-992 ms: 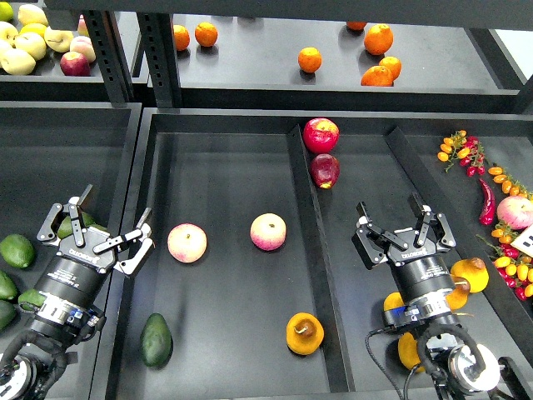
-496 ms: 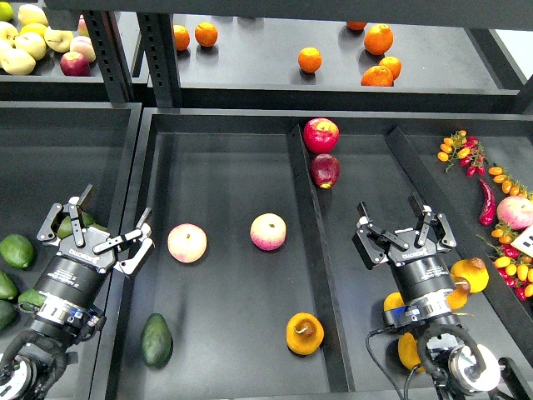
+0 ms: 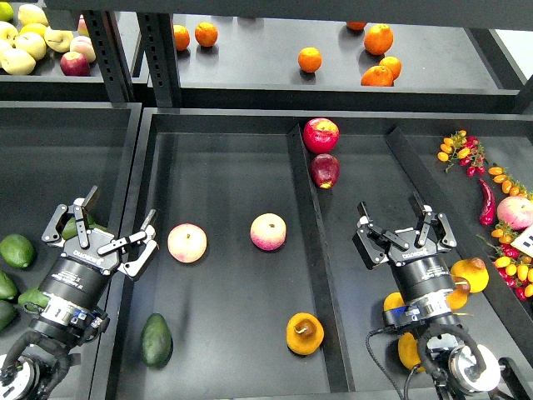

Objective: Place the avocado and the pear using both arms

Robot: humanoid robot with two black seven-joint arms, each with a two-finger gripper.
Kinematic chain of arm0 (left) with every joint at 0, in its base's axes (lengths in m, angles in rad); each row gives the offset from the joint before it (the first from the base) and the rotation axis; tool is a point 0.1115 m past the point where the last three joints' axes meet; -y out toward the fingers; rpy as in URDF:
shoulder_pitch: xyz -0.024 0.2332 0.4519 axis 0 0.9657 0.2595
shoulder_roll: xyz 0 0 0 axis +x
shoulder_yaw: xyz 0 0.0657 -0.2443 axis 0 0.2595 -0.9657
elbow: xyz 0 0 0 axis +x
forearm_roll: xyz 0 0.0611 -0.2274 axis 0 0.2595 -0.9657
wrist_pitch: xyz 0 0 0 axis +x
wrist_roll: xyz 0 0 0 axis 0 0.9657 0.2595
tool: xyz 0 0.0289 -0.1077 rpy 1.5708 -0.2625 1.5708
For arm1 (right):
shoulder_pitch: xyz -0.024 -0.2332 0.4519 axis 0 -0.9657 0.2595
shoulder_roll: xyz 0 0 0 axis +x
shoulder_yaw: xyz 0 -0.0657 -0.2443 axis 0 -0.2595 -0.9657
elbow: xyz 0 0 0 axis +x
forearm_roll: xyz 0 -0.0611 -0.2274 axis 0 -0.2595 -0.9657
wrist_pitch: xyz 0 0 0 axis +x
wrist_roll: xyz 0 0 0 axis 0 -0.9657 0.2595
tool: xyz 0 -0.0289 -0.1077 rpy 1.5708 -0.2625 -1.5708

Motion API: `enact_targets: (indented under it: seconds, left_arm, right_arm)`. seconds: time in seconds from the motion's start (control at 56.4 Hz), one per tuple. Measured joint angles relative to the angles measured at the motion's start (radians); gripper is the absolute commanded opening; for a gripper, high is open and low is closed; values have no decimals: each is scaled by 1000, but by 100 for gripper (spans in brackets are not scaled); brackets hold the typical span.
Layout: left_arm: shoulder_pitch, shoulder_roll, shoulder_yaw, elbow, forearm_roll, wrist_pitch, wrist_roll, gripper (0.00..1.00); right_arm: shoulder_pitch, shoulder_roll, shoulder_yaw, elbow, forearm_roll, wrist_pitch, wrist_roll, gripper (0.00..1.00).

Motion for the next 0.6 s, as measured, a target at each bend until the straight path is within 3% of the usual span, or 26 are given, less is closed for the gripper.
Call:
enact_targets:
  seconds: [0.425, 0.602]
  left_arm:
    - [-9, 0, 41, 0, 6, 0, 14, 100]
    - [-64, 0, 73, 3, 90, 0, 59, 100]
  right_arm:
    - [0, 0, 0, 0, 0, 0, 0, 99]
    - [0, 0, 1, 0, 0, -1, 0, 99]
